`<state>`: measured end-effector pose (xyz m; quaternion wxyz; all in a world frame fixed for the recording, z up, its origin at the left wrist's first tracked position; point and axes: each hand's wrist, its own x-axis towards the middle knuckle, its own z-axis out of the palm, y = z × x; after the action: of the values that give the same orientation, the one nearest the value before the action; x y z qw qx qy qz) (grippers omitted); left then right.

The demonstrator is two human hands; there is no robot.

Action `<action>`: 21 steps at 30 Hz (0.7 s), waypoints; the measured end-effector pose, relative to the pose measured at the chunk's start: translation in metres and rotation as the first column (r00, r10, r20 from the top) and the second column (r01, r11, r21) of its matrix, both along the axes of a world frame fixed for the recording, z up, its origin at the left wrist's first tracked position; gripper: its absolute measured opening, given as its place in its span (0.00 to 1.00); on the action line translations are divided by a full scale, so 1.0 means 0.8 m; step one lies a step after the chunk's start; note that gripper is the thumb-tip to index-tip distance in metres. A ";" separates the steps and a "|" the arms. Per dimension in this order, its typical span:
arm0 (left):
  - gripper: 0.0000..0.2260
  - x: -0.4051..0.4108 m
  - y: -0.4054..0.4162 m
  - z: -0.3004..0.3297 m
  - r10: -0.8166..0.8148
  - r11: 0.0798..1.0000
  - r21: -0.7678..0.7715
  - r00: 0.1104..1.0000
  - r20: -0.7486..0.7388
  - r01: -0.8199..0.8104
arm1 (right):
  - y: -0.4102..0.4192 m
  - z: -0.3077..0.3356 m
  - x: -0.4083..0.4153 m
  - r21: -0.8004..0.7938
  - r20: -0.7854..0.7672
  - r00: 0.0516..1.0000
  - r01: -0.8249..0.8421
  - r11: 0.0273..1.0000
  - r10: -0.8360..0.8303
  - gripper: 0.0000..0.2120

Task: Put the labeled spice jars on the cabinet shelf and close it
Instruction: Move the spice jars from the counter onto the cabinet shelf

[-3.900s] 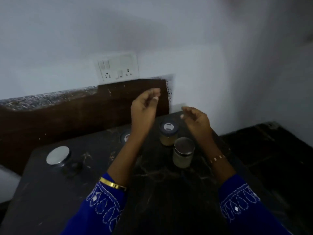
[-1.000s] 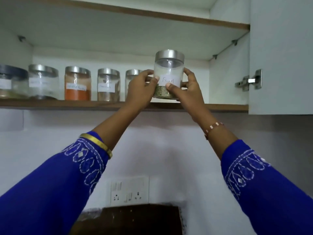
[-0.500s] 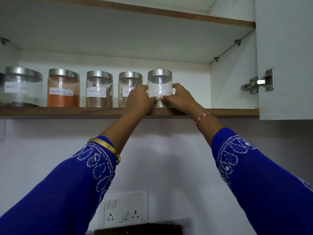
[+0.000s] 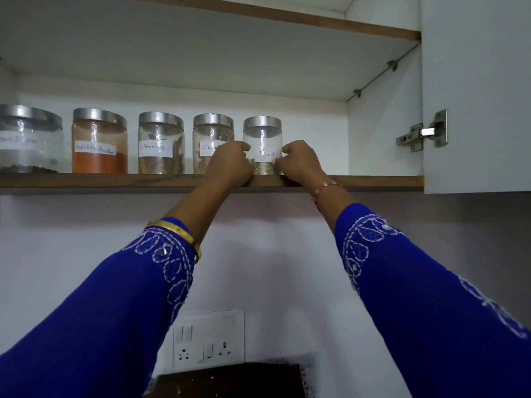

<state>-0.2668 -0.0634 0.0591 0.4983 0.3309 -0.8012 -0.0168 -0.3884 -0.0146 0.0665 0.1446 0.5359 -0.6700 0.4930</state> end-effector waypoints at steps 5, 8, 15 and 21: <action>0.16 0.007 0.039 -0.060 -0.262 0.938 -0.294 0.932 -0.252 0.185 | 0.049 -0.058 0.033 -0.315 0.010 0.987 -0.151 0.937 0.162 0.18; 0.14 0.015 0.068 -0.118 -0.384 0.892 -0.360 0.881 -0.278 0.275 | 0.077 -0.119 0.049 -0.384 -0.071 0.975 -0.224 0.896 0.213 0.15; 0.16 0.044 0.133 -0.271 -0.332 0.942 -0.152 0.901 -0.279 0.300 | 0.133 -0.279 0.067 -0.309 0.032 0.983 -0.165 0.937 0.183 0.15; 0.15 0.072 0.155 -0.407 -0.310 0.944 0.046 0.927 -0.212 0.327 | 0.171 -0.441 0.065 -0.012 0.275 0.949 -0.157 0.987 0.154 0.15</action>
<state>-0.2092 0.0605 -0.2666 0.5542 0.2127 -0.7881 -0.1631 -0.3365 0.1220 -0.2867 0.0082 0.5141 -0.6417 0.5691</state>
